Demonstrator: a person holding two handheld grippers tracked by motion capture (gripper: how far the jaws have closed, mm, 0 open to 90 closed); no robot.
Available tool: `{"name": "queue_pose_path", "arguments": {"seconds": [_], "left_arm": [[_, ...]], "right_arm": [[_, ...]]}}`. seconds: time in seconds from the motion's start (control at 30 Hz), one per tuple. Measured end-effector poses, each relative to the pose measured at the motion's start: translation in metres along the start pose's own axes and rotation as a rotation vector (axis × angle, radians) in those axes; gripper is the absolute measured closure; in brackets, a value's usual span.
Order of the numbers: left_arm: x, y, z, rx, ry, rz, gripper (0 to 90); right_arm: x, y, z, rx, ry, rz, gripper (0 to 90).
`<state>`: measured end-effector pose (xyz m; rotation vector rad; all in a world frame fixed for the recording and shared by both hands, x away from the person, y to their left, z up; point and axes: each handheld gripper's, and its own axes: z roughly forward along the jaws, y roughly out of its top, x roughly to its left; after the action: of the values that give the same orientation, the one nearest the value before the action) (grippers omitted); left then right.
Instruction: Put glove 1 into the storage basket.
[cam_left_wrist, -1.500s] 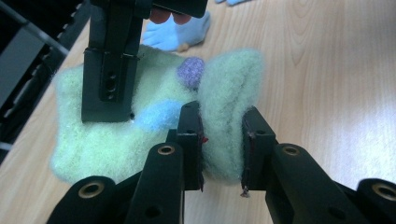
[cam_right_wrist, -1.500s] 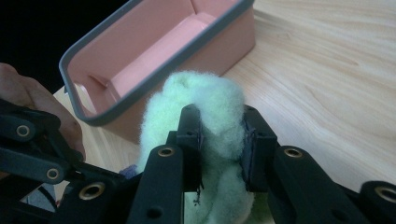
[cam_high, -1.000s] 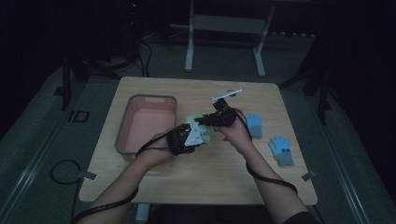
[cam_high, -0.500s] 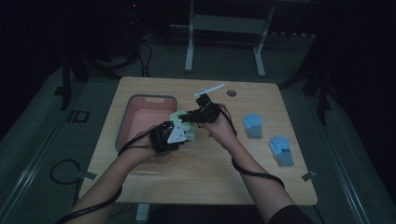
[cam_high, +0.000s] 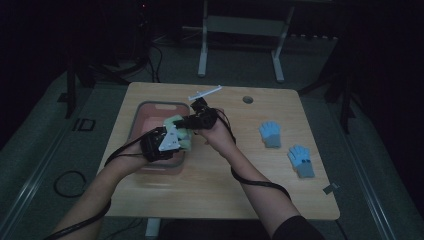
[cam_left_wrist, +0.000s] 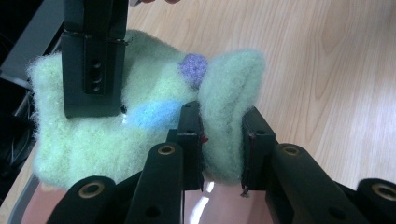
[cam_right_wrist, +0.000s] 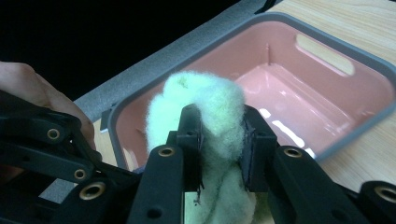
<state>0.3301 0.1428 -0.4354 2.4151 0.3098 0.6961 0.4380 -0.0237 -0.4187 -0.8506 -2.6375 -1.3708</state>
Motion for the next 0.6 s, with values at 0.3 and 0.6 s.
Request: {"name": "queue_pose_path", "arguments": {"seconds": [0.3, 0.6], "left_arm": [[0.011, -0.026, -0.014, 0.051, -0.019, -0.002, 74.1], [0.017, -0.045, 0.001, 0.056, -0.031, 0.028, 74.1]], "right_arm": [[0.013, 0.010, 0.031, 0.000, 0.026, -0.010, 73.2], [0.008, 0.009, 0.050, 0.010, 0.040, 0.028, 73.2]]}}
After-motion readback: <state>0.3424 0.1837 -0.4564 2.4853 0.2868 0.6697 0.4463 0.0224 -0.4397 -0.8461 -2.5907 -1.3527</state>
